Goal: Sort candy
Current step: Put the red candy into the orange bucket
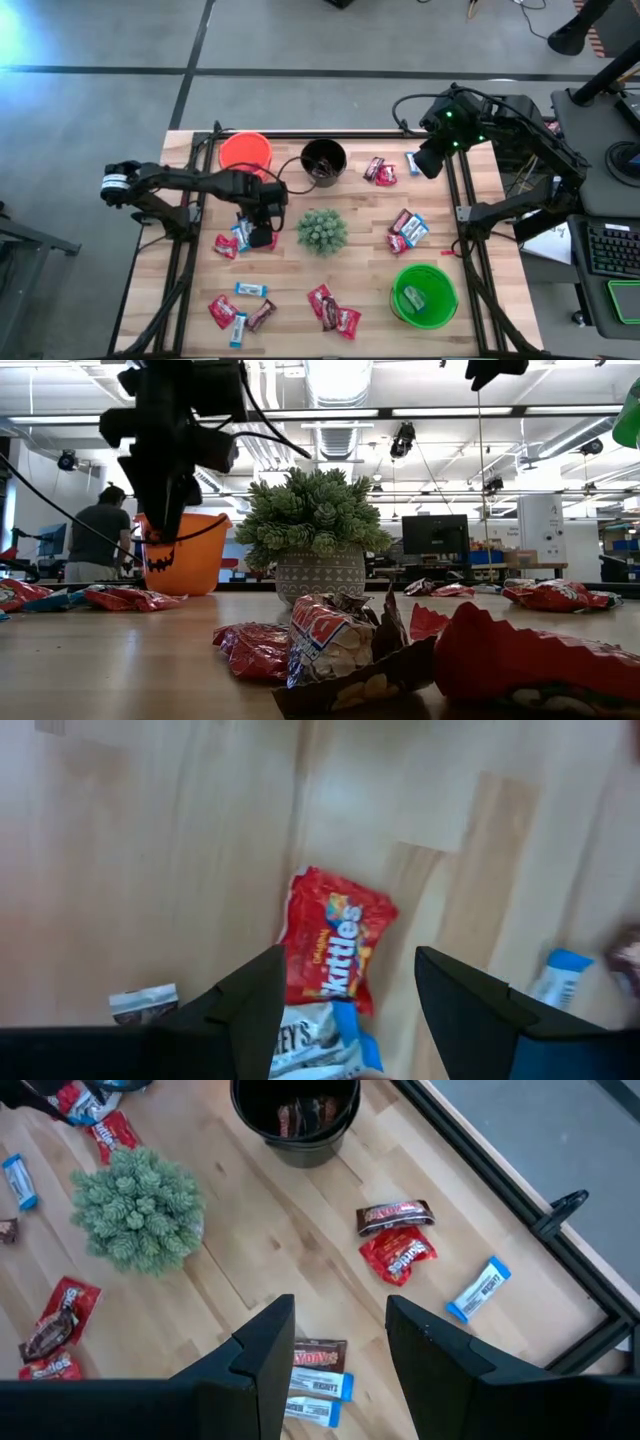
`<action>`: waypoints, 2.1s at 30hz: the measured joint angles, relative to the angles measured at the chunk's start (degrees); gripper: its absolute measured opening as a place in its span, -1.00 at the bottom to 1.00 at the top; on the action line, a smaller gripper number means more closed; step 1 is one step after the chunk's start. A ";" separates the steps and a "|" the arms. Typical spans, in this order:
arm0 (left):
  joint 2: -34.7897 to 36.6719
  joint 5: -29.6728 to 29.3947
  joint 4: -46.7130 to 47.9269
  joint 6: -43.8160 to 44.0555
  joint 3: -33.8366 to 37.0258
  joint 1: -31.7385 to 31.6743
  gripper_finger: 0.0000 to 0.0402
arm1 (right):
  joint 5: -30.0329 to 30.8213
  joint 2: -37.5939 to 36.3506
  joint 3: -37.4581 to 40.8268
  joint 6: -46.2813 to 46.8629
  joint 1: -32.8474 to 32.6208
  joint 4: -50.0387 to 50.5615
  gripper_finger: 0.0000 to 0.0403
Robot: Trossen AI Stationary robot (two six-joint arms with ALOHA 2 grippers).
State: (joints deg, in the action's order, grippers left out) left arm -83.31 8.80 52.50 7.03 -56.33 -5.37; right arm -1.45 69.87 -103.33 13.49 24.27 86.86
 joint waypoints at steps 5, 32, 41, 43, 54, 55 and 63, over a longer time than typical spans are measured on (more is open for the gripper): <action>0.00 -0.58 -3.98 1.20 3.28 -0.02 0.01 | -0.02 0.00 0.00 0.04 0.00 -0.01 -0.25; -0.84 0.92 -13.17 0.74 12.24 1.63 0.01 | -0.09 -0.02 0.00 3.07 0.00 -0.14 -0.25; -7.26 0.91 -15.77 0.53 11.97 1.62 0.01 | -0.15 -0.02 0.00 3.12 0.00 -0.16 -0.25; -8.66 0.89 -15.56 0.97 11.90 1.62 0.01 | -0.17 -0.02 0.01 3.11 0.00 -0.18 -0.25; -6.68 1.47 -15.39 3.02 12.21 1.51 -0.75 | -0.11 -0.02 0.02 2.33 0.00 -0.30 -0.25; -6.60 2.23 -15.29 3.18 12.21 1.51 -0.84 | -0.08 -0.02 0.00 2.28 0.00 -0.38 -0.25; -5.97 3.77 -15.26 6.09 12.34 1.53 -0.95 | -0.02 -0.02 0.00 1.54 0.02 -0.46 -0.25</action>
State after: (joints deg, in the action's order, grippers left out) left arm -89.28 12.58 37.24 13.11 -43.99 -3.84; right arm -1.48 69.84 -103.33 15.03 24.29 86.40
